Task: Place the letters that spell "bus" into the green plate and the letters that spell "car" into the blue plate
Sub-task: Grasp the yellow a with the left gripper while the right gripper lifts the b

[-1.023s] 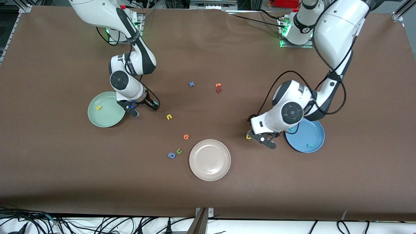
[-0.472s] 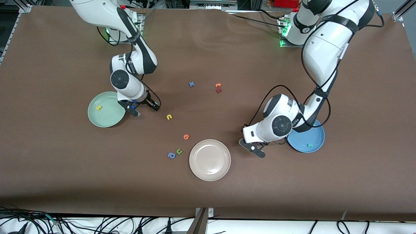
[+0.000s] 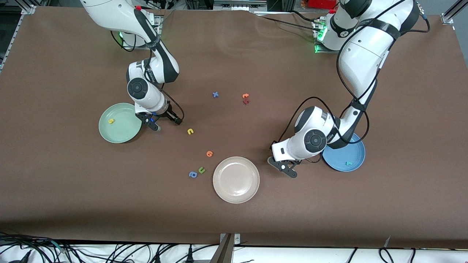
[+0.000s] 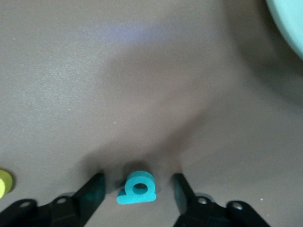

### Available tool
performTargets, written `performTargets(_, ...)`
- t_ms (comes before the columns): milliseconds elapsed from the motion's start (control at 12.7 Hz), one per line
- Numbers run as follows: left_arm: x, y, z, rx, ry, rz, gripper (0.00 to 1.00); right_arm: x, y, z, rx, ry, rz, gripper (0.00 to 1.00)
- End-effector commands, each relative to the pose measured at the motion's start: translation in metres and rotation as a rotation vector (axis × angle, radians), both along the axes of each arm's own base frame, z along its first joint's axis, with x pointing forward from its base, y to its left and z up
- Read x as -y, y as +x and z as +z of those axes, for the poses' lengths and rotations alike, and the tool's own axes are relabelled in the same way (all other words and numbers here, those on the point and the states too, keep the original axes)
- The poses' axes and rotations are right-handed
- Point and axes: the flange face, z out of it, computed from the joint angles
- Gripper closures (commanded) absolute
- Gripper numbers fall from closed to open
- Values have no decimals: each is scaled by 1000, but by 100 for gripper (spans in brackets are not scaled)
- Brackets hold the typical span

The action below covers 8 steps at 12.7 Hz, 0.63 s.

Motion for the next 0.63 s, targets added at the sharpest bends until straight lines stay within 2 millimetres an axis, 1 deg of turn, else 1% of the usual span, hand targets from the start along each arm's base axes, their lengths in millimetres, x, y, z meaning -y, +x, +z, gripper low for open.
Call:
performTargets(0, 1, -1, -8, 1, 12, -7, 37, 0, -5, -8, -9, 2, -8, 72)
performTargets(79, 2, -4, -10, -6, 15, -11, 39, 0, -5, -8, -11, 2, -8, 80)
performTargets(157, 5, -10, -16, -19, 20, -17, 44, 0, -5, -8, -11, 2, -6, 89)
performTargets(236, 3, -11, -17, -23, 22, -16, 53, 0, -5, -7, -11, 2, -8, 96)
performTargets(315, 0, -9, -14, -22, 23, -13, 61, 0, -4, -3, -11, 4, -5, 96)
performTargets(393, -1, -9, -14, -23, 26, -14, 64, -1, -1, 7, -19, 8, -3, 96)
performTargets(472, -1, -10, -16, -27, 27, -15, 65, 1, 3, 24, -43, 10, -4, 95)
performTargets(551, 2, -13, -18, -32, 31, -21, 65, 9, 12, 42, -73, 7, -11, 96)
